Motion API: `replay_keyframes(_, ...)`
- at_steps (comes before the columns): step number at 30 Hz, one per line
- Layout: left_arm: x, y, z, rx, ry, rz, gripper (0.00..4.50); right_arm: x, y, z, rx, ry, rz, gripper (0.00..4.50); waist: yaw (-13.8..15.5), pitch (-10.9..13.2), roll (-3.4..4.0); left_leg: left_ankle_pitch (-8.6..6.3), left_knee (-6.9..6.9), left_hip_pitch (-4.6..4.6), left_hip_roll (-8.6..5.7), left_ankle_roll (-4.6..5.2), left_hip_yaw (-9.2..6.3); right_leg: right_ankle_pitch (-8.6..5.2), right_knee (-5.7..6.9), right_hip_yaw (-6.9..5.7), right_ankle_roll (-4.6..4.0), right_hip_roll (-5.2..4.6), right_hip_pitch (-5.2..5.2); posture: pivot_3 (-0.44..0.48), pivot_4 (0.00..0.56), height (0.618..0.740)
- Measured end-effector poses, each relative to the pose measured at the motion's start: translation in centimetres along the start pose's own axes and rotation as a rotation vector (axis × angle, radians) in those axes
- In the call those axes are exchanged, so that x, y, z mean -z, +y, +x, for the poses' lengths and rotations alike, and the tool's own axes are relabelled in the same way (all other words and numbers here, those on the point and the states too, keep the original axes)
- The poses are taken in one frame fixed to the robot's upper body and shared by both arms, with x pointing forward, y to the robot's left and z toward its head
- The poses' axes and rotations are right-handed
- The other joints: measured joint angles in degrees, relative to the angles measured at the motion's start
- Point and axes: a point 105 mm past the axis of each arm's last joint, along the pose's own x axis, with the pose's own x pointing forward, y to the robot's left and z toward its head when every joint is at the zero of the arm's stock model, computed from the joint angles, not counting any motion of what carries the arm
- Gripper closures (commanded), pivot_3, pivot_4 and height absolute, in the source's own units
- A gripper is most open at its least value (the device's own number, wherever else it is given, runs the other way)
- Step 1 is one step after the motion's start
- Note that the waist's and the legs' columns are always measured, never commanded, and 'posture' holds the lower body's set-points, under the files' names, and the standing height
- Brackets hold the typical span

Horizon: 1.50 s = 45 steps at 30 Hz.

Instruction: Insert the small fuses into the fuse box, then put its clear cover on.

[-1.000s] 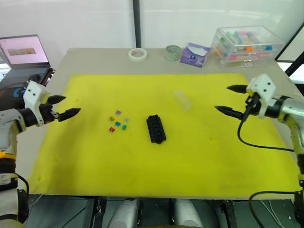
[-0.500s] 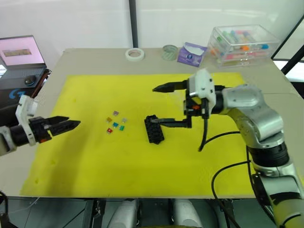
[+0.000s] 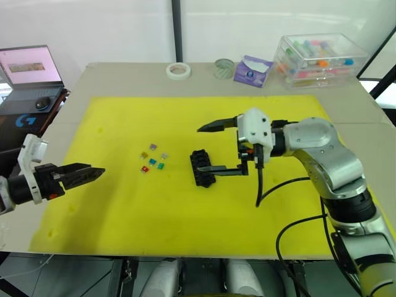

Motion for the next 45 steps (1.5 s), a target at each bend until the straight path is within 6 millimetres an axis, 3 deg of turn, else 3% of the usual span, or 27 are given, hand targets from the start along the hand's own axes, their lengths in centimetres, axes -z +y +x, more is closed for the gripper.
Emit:
replay_keyframes(8, -0.9, -0.5, 2.7, 0.102, 0.013, -0.07, 0.03, 0.0, -0.2, -0.1, 0.029, 0.005, 0.013, 0.0, 0.18, 0.0, -0.01, 0.0, 0.03, 0.0, -0.01, 0.0, 0.0, 0.0, 0.01, 0.0, 0.0, 0.0, 0.0, 0.0, 0.15, 0.74)
replay_keyframes(11, -1.0, -0.3, 3.6, 0.136, 0.018, -0.129, 0.61, 0.1, -0.3, -0.1, 0.038, 0.008, 0.021, 0.0, 0.12, 0.0, -0.01, 0.0, 0.02, 0.0, 0.0, 0.0, 0.0, 0.0, 0.02, -0.01, 0.0, 0.01, -0.02, 0.0, 0.15, 0.74)
replay_keyframes(13, -1.1, -0.4, 4.1, 0.164, 0.011, -0.179, 1.28, 0.1, -0.4, -0.2, 0.043, 0.009, 0.023, 0.0, 0.11, -0.01, -0.01, 0.0, 0.02, -0.01, 0.0, 0.0, 0.0, 0.0, 0.03, -0.01, 0.0, 0.02, -0.02, 0.0, 0.15, 0.74)
replay_keyframes(19, -1.2, -0.3, 5.8, 0.232, 0.069, -0.501, 1.28, 0.1, -0.5, -0.2, 0.05, 0.009, 0.032, 0.0, -0.01, -0.03, -0.05, 0.0, 0.08, 0.0, -0.07, 0.0, -0.02, 0.0, 0.11, -0.02, 0.01, 0.0, -0.03, 0.0, 0.15, 0.74)
replay_keyframes(26, 1.6, 0.5, 7.4, 0.205, 0.246, -0.748, 1.28, 0.2, -0.6, -0.2, 0.064, 0.016, 0.045, 0.0, -0.18, -0.03, -0.05, 0.0, 0.07, -0.01, -0.07, 0.0, -0.02, 0.0, 0.24, -0.02, 0.01, 0.01, -0.16, 0.0, 0.15, 0.74)
replay_keyframes(45, 1.7, 0.5, 9.4, 0.198, 0.252, -0.737, 1.28, -0.2, -0.4, -0.2, 0.072, 0.021, 0.038, 0.0, -0.01, -0.04, -0.06, 0.0, 0.09, -0.01, -0.1, 0.0, -0.02, 0.0, 0.24, -0.01, 0.01, -0.02, -0.13, 0.0, 0.15, 0.74)
